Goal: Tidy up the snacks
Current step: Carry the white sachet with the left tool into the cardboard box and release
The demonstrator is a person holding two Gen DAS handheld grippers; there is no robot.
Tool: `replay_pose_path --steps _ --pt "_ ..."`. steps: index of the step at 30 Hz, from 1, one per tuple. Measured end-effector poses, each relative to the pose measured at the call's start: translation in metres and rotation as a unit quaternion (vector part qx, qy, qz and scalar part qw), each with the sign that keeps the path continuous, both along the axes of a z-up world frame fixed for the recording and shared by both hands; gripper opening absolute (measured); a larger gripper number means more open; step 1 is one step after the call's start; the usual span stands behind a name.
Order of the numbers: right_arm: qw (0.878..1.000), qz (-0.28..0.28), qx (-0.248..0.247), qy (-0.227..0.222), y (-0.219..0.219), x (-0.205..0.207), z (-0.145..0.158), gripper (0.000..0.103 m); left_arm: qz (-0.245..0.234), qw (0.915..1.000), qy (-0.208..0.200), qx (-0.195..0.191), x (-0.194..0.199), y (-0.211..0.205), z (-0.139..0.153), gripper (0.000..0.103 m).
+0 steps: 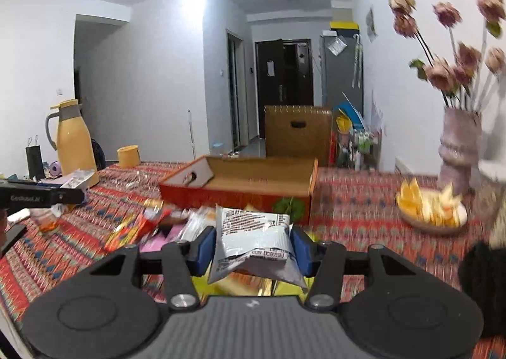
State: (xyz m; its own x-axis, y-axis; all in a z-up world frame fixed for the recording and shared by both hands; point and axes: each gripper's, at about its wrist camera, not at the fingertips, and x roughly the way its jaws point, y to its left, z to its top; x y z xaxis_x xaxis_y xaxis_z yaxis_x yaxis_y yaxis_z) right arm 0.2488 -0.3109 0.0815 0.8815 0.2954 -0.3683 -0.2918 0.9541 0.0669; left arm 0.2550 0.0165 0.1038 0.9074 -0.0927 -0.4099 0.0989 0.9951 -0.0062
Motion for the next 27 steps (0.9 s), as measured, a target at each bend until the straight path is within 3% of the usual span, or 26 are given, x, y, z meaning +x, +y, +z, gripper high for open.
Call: replay_pose_path --steps 6,14,18,24,27 --pt "0.999 0.015 -0.012 -0.033 -0.005 0.077 0.039 0.051 0.011 0.9988 -0.042 0.024 0.077 -0.006 0.026 0.042" --pt "1.000 0.024 0.008 -0.005 -0.002 0.229 0.058 0.051 0.009 1.0000 0.003 0.004 0.228 -0.012 0.031 0.042" --pt "1.000 0.015 -0.019 0.020 0.014 0.305 0.040 0.051 0.021 0.9990 0.038 -0.005 0.294 -0.015 0.013 0.042" --pt "0.993 -0.001 -0.060 0.100 0.048 0.411 -0.015 0.051 0.026 0.9949 0.096 0.018 0.375 -0.023 -0.032 0.042" --pt "0.985 -0.030 -0.107 0.134 0.062 0.452 -0.049 0.052 0.051 0.9923 0.102 0.047 0.400 -0.026 -0.060 0.042"
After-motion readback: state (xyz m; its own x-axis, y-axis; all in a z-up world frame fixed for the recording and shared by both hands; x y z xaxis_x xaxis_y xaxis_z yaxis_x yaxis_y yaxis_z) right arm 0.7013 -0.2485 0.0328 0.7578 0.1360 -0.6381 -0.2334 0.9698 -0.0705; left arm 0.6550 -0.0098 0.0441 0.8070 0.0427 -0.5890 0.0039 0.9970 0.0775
